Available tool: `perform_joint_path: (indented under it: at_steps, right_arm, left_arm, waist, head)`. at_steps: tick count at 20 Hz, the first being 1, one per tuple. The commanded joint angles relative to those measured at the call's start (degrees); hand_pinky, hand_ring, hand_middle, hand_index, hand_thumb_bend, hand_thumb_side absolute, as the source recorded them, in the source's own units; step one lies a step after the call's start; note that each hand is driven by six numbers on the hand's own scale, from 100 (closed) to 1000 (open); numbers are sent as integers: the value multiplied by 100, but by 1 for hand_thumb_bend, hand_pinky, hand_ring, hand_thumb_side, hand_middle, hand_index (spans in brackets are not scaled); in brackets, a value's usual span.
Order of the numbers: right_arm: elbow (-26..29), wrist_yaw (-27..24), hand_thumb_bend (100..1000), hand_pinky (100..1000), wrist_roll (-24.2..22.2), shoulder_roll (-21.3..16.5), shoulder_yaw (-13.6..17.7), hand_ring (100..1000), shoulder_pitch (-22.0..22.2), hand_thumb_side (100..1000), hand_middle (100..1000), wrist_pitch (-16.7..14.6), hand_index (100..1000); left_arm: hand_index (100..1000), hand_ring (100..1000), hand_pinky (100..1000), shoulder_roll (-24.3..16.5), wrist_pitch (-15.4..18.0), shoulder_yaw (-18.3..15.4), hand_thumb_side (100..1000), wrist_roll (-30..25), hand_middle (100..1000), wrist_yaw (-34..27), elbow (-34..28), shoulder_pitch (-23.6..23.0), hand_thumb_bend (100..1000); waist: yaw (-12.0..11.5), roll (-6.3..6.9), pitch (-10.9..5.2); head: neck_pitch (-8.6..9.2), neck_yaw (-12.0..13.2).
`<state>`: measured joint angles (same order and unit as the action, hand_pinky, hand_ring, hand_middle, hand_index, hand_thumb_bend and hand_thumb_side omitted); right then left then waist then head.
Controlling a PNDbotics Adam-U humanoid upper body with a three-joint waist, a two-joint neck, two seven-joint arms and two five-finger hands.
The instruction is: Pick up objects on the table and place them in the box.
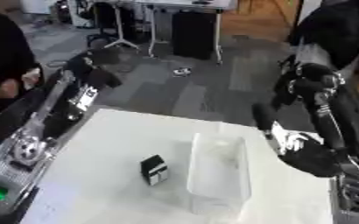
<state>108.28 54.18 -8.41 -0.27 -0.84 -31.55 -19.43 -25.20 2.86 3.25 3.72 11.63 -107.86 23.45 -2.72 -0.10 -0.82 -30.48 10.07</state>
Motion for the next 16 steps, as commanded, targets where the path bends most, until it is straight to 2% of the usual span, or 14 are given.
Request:
perform_joint_path:
  at_steps: [1,4,7,9,11,12,13,14,15,16]
  right_arm:
    - [143,71,394,100,-5,2,68,371,-44,1000,476,67,410]
    - [181,138,392,100,-37,28,79,372,-30,1000,476,119,410]
    - [217,175,391,100,-93,59,59,374,-15,1000,476,133,409]
    - [242,183,385,100,-128,85,47,375,-4,1000,476,136,410]
    - [258,188,390,100,-159,107,41,375,9,1000,476,144,411]
    - [264,192,389,100,-177,117,37,377,16,1000,476,145,411]
    - [274,194,389,100,-193,127,30,377,22,1000,476,143,412]
    - [284,195,389,100,-205,134,24,377,27,1000,476,143,412]
    - [294,196,389,100,-217,139,20,377,32,1000,476,144,412]
    - [301,196,389,100,-230,144,13,378,36,1000,476,144,411]
  left_arm:
    - [792,599,615,-127,-33,-100,899,-78,829,424,39,66,123]
    - [839,577,558,-230,-255,-92,942,-331,815,1088,248,72,125]
    - [846,475,385,-315,-464,-51,964,-690,746,1819,468,159,124]
    - [847,451,330,-335,-545,-19,978,-897,715,2303,586,228,124]
    - [853,462,341,-379,-560,37,1000,-1128,716,2744,703,290,145]
    - [857,489,403,-419,-551,75,1000,-1270,725,2977,769,313,167]
    - [856,496,415,-456,-529,113,1000,-1435,723,3215,834,340,182]
    - [857,497,412,-498,-498,154,1000,-1620,716,3458,899,369,199]
    - [852,462,352,-517,-461,181,993,-1812,673,3695,952,402,215]
    - [847,455,337,-535,-418,211,994,-2042,645,3932,1015,432,244]
  waist:
    - [13,36,-56]
    - [45,67,-80]
    - [95,93,-94]
    - [129,104,-97]
    - [158,118,-102]
    - [176,131,-104]
    - [192,140,-106]
    - [207,151,-108]
    - [216,157,-109]
    - [227,164,-109]
  head:
    - [-34,-47]
    - [-93,-73]
    - [-95,-57]
    - [-81,-39]
    - [-72,8]
    - [-56,60]
    - [-46,100]
    - [-43,126]
    - [-42,137]
    - [-40,132]
